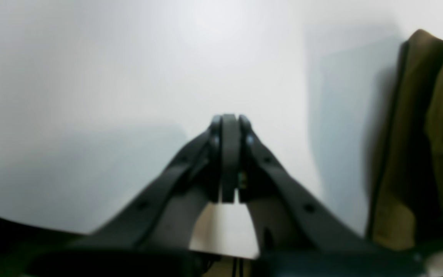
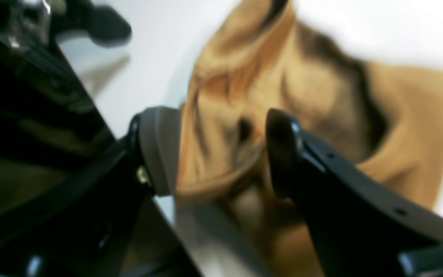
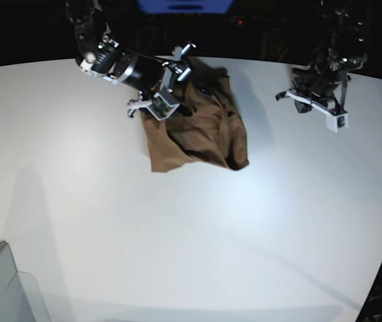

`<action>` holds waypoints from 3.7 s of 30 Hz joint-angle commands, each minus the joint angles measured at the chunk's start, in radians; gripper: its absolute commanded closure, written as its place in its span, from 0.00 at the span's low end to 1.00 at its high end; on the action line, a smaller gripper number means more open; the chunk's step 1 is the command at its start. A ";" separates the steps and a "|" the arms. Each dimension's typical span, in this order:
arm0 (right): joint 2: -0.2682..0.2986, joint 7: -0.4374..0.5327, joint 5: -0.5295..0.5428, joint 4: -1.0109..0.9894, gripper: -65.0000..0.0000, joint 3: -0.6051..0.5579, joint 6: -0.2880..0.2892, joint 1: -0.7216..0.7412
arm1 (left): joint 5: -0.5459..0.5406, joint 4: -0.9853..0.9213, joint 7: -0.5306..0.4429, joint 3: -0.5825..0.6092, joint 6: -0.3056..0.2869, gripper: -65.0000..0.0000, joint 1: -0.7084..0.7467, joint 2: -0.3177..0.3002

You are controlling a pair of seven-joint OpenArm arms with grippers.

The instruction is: Layout the t-shirt on the table in an organized manner, then fold the t-shirt properly

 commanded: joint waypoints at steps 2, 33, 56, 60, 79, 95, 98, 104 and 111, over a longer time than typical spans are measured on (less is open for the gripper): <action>-0.013 0.033 0.019 -0.033 0.44 -0.028 0.006 0.004 | -0.003 0.016 -0.012 -0.006 -0.003 1.00 -0.001 -0.010; 0.010 0.033 0.024 0.122 0.44 0.046 0.006 0.016 | -0.097 0.125 -0.011 -0.172 -0.498 0.99 0.013 0.136; -0.024 0.025 0.024 0.129 0.35 0.258 0.006 0.016 | -0.223 -0.162 -0.014 0.008 -0.552 0.17 -0.128 0.177; -0.022 0.024 0.024 0.129 0.35 0.258 0.006 0.014 | -0.214 -0.185 -0.012 0.017 -0.552 0.15 -0.152 0.180; -0.026 0.027 0.024 0.131 0.36 0.258 0.006 -0.007 | -0.210 -0.495 -0.020 0.224 -0.550 0.85 -0.333 0.173; -0.026 0.025 0.024 0.129 0.36 0.566 0.006 -0.015 | -0.210 -0.485 -0.018 0.677 -0.550 1.00 -0.653 -0.047; -0.026 0.025 0.024 0.128 0.36 0.635 0.006 -0.015 | -0.210 -0.470 -0.018 0.763 -0.550 1.00 -0.746 -0.076; -0.068 0.025 0.024 0.125 0.36 0.798 0.006 -0.010 | -0.160 -0.484 -0.020 0.890 -0.550 1.00 -0.910 -0.068; -0.102 0.025 0.024 0.125 0.36 0.918 0.006 -0.013 | 0.227 -0.485 -0.020 1.043 -0.573 1.00 -0.958 0.048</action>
